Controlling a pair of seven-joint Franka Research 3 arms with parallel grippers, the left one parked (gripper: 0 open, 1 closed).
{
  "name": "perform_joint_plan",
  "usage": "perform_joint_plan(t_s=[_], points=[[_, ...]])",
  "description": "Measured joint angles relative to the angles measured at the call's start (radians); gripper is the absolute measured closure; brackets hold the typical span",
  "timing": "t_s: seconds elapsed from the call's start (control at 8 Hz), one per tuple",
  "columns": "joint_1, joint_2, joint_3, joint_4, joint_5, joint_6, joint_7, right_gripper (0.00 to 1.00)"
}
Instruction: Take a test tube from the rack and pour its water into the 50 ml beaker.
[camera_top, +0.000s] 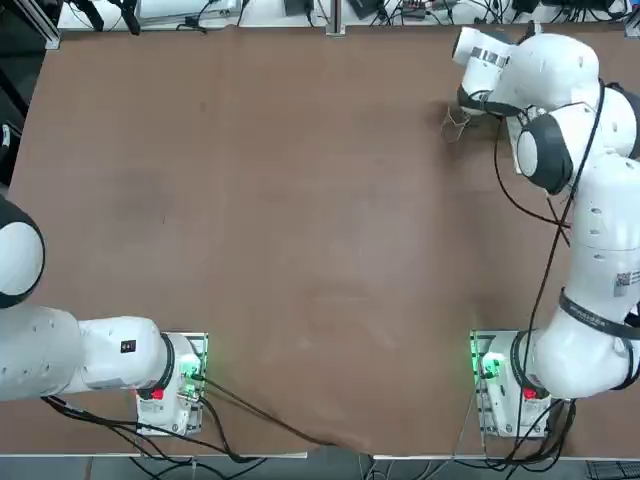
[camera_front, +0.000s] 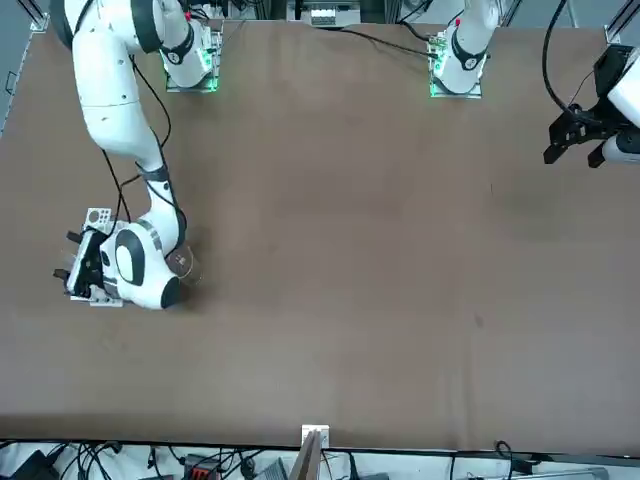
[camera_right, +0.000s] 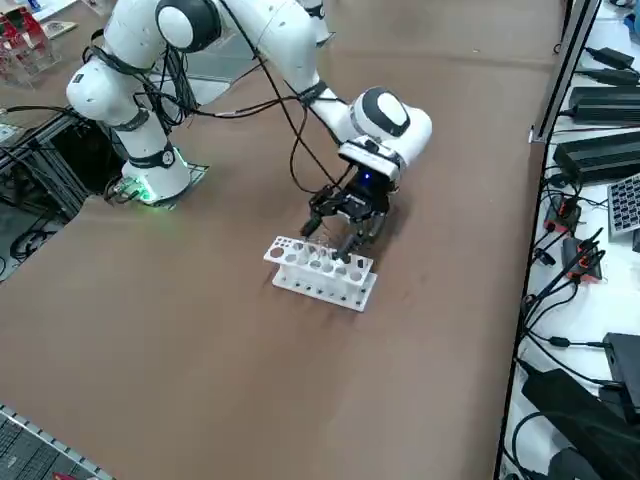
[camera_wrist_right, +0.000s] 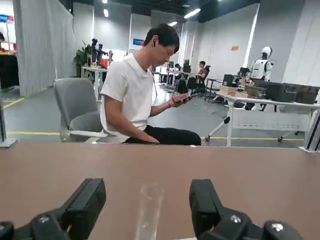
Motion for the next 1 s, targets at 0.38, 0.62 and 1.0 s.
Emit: perform_joint_plan(t_s=[0.38,0.62,1.0], points=[[0.025,-0.143,0.002,0.020,0.100,-0.004,-0.324,0.00],[0.040,-0.251,0.004,0.021,0.188,-0.004,-0.619,0.00],[0.055,-0.399,0.006,0.025,0.412,-0.004,-1.145,0.00]])
